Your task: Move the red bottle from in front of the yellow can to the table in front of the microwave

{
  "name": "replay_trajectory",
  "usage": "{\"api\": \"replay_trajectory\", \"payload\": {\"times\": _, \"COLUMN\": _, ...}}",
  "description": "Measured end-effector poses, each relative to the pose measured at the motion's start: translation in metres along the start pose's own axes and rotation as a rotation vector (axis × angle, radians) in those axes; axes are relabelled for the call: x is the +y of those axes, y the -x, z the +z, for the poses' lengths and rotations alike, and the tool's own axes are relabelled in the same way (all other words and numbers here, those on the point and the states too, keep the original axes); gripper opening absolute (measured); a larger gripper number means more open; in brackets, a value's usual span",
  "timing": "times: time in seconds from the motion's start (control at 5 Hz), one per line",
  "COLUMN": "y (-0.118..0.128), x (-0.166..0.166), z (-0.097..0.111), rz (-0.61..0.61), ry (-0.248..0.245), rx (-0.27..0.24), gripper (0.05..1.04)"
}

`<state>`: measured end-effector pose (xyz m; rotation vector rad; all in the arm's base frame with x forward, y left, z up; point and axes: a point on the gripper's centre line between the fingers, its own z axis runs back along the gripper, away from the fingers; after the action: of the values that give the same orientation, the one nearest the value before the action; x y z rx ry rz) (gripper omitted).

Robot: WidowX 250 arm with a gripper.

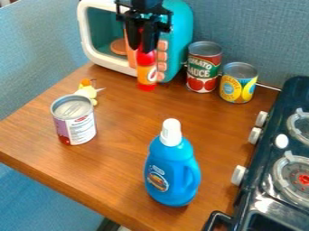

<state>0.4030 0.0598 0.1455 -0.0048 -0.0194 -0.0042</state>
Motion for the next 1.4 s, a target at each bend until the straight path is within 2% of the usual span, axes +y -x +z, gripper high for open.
{"api": "replay_trajectory", "payload": {"times": 0.4, "y": 0.008, "x": 0.032, "z": -0.020, "rz": 0.090, "ry": -0.047, "rx": 0.088, "gripper": 0.388}}
{"api": "replay_trajectory", "payload": {"times": 0.6, "y": 0.010, "x": 0.044, "z": -0.030, "rz": 0.104, "ry": -0.057, "rx": 0.111, "gripper": 0.388}}
{"api": "replay_trajectory", "payload": {"times": 0.8, "y": 0.010, "x": 0.043, "z": -0.041, "rz": 0.108, "ry": -0.045, "rx": 0.135, "gripper": 0.388}}
{"api": "replay_trajectory", "payload": {"times": 1.0, "y": 0.004, "x": 0.038, "z": -0.050, "rz": 0.080, "ry": 0.025, "rx": 0.082, "gripper": 0.388}}
{"api": "replay_trajectory", "payload": {"times": 1.2, "y": 0.008, "x": 0.041, "z": -0.049, "rz": 0.074, "ry": 0.083, "rx": 0.024, "gripper": 0.388}}
{"api": "replay_trajectory", "payload": {"times": 1.4, "y": 0.011, "x": 0.040, "z": -0.049, "rz": 0.066, "ry": 0.088, "rx": 0.008, "gripper": 0.388}}
